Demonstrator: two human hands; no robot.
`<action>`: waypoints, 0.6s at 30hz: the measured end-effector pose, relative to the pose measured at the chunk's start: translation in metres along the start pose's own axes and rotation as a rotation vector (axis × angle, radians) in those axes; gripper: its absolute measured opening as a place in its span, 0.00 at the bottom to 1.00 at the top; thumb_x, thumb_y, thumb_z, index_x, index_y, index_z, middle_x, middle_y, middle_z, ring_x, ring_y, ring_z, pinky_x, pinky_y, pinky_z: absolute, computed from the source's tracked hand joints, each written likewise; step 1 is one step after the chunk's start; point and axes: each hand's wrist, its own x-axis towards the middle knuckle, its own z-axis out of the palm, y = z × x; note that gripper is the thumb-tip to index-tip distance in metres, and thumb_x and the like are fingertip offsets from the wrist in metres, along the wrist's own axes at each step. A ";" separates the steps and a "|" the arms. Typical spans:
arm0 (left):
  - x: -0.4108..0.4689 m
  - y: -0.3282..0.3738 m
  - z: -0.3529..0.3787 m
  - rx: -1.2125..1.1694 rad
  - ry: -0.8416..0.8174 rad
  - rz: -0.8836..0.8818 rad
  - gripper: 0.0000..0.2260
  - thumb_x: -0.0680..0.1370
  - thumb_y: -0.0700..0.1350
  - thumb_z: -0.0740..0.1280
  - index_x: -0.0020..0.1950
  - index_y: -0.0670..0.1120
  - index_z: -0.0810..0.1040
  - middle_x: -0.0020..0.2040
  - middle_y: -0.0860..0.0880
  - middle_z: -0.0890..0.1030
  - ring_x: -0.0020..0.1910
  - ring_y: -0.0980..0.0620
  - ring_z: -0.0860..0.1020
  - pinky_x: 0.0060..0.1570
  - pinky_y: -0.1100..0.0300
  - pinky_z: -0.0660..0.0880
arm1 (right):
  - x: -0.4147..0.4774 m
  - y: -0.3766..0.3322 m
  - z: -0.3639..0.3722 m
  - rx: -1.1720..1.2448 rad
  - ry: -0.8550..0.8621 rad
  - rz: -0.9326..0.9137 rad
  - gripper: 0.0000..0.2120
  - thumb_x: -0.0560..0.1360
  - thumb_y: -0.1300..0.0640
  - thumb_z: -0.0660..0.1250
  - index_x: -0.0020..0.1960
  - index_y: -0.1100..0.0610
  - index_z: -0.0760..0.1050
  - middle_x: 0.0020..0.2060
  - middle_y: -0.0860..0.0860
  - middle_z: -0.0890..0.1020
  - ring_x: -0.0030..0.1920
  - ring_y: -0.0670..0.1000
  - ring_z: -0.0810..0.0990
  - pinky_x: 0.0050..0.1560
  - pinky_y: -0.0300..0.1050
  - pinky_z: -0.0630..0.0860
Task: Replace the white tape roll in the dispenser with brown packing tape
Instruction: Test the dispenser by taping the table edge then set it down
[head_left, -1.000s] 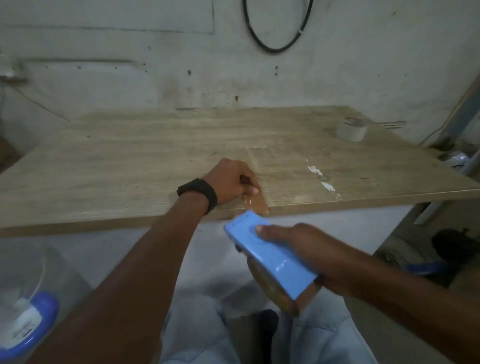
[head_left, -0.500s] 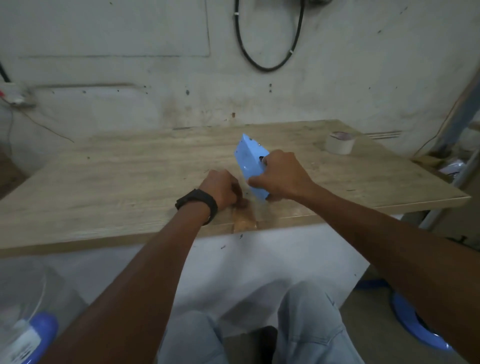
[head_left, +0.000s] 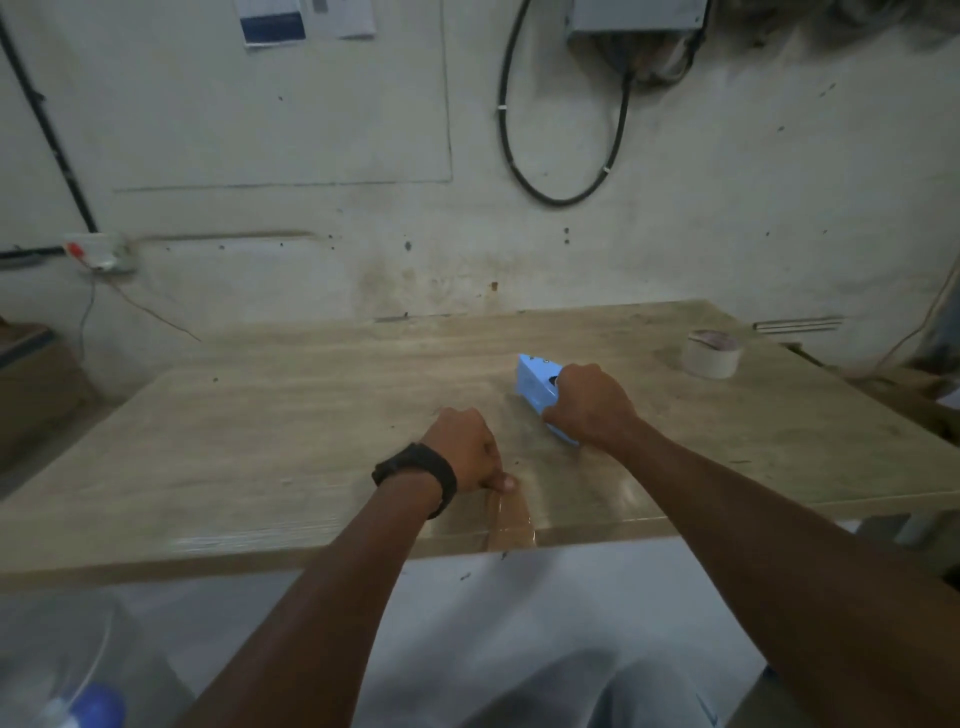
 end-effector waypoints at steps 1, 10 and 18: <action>0.002 0.000 0.000 -0.001 -0.008 0.000 0.15 0.65 0.49 0.82 0.43 0.40 0.86 0.43 0.42 0.86 0.46 0.43 0.85 0.52 0.49 0.82 | 0.002 0.000 0.001 -0.010 -0.001 0.000 0.09 0.71 0.54 0.70 0.45 0.58 0.75 0.44 0.55 0.81 0.48 0.58 0.81 0.41 0.46 0.69; 0.007 -0.002 0.001 0.034 -0.053 0.000 0.13 0.68 0.50 0.79 0.46 0.42 0.86 0.45 0.46 0.86 0.47 0.48 0.84 0.55 0.50 0.81 | 0.010 0.001 0.008 -0.071 -0.016 0.047 0.18 0.73 0.52 0.70 0.59 0.59 0.76 0.54 0.55 0.82 0.52 0.55 0.81 0.45 0.46 0.72; 0.006 -0.008 0.002 0.031 -0.087 0.089 0.08 0.73 0.47 0.76 0.45 0.43 0.85 0.45 0.47 0.85 0.46 0.50 0.82 0.48 0.58 0.78 | 0.007 0.009 0.011 0.030 0.094 -0.036 0.15 0.77 0.49 0.63 0.56 0.60 0.76 0.52 0.58 0.82 0.51 0.59 0.80 0.48 0.49 0.73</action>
